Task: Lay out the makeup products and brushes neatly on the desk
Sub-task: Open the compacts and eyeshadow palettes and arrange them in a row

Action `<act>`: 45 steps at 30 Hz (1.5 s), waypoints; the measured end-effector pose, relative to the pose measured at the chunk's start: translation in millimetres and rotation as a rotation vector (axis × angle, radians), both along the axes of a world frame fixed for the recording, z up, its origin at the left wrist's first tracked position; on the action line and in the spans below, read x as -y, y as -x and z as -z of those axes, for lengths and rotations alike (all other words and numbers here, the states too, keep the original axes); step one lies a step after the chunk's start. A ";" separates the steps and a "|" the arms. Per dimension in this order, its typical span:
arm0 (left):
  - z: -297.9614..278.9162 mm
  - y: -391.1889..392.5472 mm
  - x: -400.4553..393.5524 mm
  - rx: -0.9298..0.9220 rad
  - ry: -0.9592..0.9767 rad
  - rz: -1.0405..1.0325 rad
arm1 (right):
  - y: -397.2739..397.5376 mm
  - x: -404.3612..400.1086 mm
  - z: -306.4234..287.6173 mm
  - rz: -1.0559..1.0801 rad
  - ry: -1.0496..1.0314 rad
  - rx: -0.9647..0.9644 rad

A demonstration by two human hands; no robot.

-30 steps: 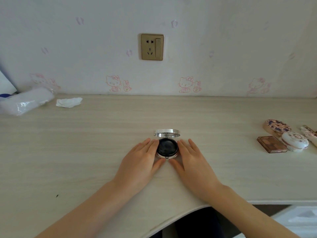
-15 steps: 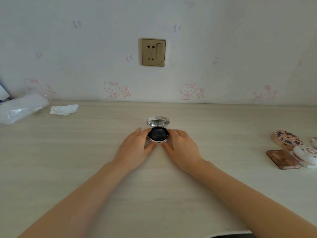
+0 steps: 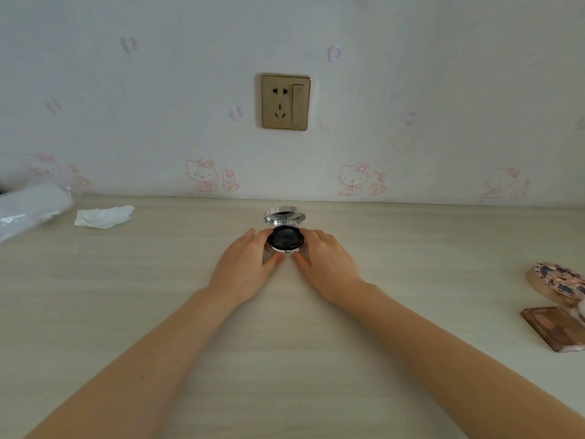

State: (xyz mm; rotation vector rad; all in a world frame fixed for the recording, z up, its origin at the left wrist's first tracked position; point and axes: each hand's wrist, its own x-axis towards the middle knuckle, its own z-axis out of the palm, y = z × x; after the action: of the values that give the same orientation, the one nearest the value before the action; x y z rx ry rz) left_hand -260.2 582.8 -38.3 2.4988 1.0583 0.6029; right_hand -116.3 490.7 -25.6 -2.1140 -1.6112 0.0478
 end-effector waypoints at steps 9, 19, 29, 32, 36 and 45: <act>-0.7 -4.1 -5.3 -0.020 -0.010 -0.025 | -2.5 -6.4 0.5 -0.013 -0.005 -0.013; -9.2 10.9 31.5 -0.036 -0.132 -0.071 | -10.3 34.2 -13.3 -0.011 0.098 -0.012; -15.8 -17.5 119.8 0.016 -0.185 0.064 | -40.9 140.3 -21.2 0.078 0.080 0.107; -16.8 -40.5 144.2 0.053 -0.185 0.128 | -56.8 175.8 -22.0 0.106 0.088 0.151; -18.2 -74.8 176.9 0.088 -0.142 0.207 | -78.1 219.5 -25.9 0.179 0.095 0.202; -25.8 -147.0 220.1 0.119 0.009 0.315 | -138.8 279.7 -47.0 0.370 0.096 0.138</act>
State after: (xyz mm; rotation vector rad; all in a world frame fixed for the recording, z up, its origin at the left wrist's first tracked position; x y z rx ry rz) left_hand -113.2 362.7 -12.6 2.5135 0.6059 0.6388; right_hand 22.5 211.1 21.5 -2.5051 -1.2856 -0.1470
